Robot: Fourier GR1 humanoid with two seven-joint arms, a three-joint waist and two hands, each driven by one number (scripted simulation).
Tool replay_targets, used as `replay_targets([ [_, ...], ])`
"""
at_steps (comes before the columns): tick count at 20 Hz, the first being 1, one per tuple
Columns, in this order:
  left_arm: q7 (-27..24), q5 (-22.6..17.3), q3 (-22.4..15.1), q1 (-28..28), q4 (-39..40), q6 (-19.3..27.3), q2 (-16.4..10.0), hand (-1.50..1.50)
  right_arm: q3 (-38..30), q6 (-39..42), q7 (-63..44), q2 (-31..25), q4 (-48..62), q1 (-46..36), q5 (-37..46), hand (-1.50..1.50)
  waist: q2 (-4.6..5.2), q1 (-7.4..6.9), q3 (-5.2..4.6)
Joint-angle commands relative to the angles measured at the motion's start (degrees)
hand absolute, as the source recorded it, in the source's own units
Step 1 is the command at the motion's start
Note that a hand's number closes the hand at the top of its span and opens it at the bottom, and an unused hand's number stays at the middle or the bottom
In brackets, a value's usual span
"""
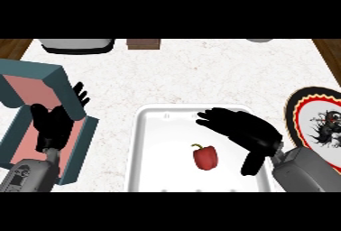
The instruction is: Pick the bell pepper from the tray and place it in the plate
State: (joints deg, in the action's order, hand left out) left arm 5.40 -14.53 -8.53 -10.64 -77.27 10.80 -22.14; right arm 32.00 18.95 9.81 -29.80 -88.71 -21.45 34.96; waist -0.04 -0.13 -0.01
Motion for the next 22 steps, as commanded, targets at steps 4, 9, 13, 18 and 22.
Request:
replay_targets([
  [4,1.55,1.71,0.73,0.86,-1.38,-0.44,1.91,0.0,3.28,3.3,-4.37,3.59,2.08,0.01,9.79,-1.5,0.03,-0.04,0.01],
  [9,2.06,-0.34,5.74,2.78,-3.15,-5.28,-1.14,0.0,0.7,10.46,-6.45,5.07,-0.09,-0.29,10.76,-1.5,0.0,-0.08,0.0],
  [13,3.27,4.44,4.98,1.6,-3.81,-3.29,2.99,0.0,-0.9,10.07,-4.96,9.72,2.16,-0.02,16.51,-1.5,0.02,0.01,0.01],
  [18,3.13,6.74,5.56,0.59,-1.94,-4.45,4.03,0.0,1.04,9.53,-6.49,12.84,0.71,3.45,21.5,-1.5,0.0,0.16,0.01],
  [22,2.91,7.32,7.23,-2.17,1.05,-4.55,5.36,0.0,-1.15,4.91,-1.31,15.58,12.98,-1.47,24.96,-1.5,0.12,0.0,0.02],
])
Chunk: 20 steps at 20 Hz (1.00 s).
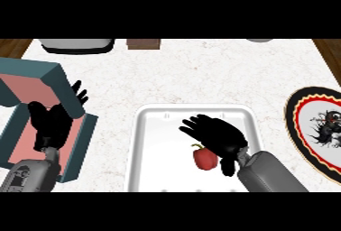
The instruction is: Pick the bell pepper from the tray and place it in the plate
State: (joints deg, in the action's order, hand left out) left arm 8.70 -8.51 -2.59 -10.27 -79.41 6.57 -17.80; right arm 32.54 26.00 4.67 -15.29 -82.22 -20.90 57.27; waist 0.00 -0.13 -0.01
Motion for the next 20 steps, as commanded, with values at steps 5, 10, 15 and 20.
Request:
replay_targets([
  [5,-3.29,-0.02,3.17,0.77,3.17,-4.42,0.23,0.0,-1.3,2.38,4.36,2.19,9.0,-4.91,5.56,-1.5,0.09,-0.16,0.0],
  [10,0.77,1.32,2.69,1.67,-2.71,-3.79,0.33,0.0,1.91,4.8,7.87,1.96,2.79,-1.58,7.3,1.5,-0.07,-0.12,0.01],
  [15,-0.9,4.4,1.93,3.31,-1.92,-1.3,3.0,0.0,4.11,2.94,4.7,7.04,1.64,3.21,9.88,1.5,-0.07,0.07,0.0],
  [20,0.55,2.85,3.56,1.31,-1.61,-3.36,2.14,0.0,-2.34,-4.89,5.93,5.55,0.12,6.78,8.62,1.5,-0.09,0.48,0.01],
])
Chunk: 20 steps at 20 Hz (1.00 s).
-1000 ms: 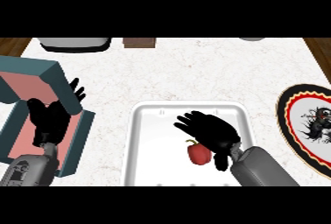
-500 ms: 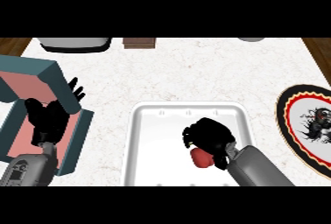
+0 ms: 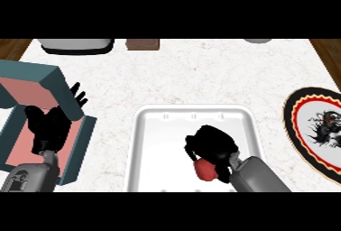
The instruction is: Pick the bell pepper from the tray and place it in the plate
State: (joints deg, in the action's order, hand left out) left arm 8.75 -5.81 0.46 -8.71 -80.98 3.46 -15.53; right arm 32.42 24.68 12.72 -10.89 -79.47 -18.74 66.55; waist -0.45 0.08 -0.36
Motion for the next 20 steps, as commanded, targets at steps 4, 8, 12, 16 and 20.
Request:
replay_targets([
  [4,0.65,0.7,0.73,1.38,-0.55,2.07,0.58,0.0,-13.09,-6.12,-12.83,5.43,-6.04,12.05,-6.09,1.5,-0.03,2.42,0.42],
  [8,0.31,-0.73,2.01,0.63,-0.56,-0.04,-0.9,0.0,-15.64,-15.56,-16.17,4.87,-15.65,19.82,-4.11,1.5,-0.09,2.16,0.36],
  [12,-0.94,-0.4,1.87,1.41,1.26,0.05,-0.19,0.0,-20.56,-19.38,-20.05,6.1,-28.27,16.83,-3.88,1.5,-0.17,2.5,0.28],
  [16,0.61,-0.03,1.45,0.45,-0.08,-0.18,-0.62,0.0,-23.62,-30.1,-20.8,6.14,-32.54,20.66,0.86,1.5,0.14,1.32,0.38],
  [20,-2.94,0.4,1.92,-0.65,4.47,-0.89,0.38,0.0,-27.47,-30.15,-24.27,7.06,-39.09,24.56,-0.71,1.5,0.4,0.85,0.34],
])
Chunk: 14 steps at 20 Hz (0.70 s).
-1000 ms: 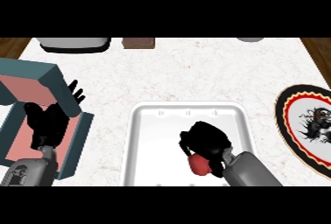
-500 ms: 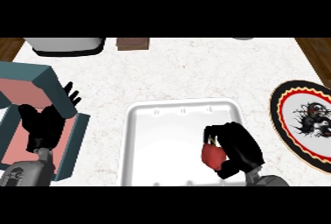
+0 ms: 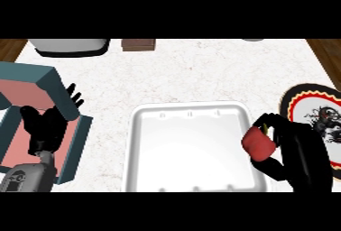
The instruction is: Pick the bell pepper from the tray and place it in the plate
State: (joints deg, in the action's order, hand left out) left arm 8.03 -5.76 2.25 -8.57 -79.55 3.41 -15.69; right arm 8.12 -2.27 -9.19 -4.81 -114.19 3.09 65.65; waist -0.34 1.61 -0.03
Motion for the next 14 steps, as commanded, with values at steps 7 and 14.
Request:
replay_targets([
  [7,1.54,1.42,-0.93,-0.15,-2.13,0.7,1.71,0.0,-22.29,2.13,-1.59,-4.2,-1.76,-2.13,-20.2,1.5,0.35,-1.52,0.07],
  [14,1.8,1.34,-0.3,-0.53,-1.8,-1.56,1.98,0.0,-31.35,0.26,3.17,-10.87,11.9,-5.67,-23.51,1.5,0.36,-1.68,0.04],
])
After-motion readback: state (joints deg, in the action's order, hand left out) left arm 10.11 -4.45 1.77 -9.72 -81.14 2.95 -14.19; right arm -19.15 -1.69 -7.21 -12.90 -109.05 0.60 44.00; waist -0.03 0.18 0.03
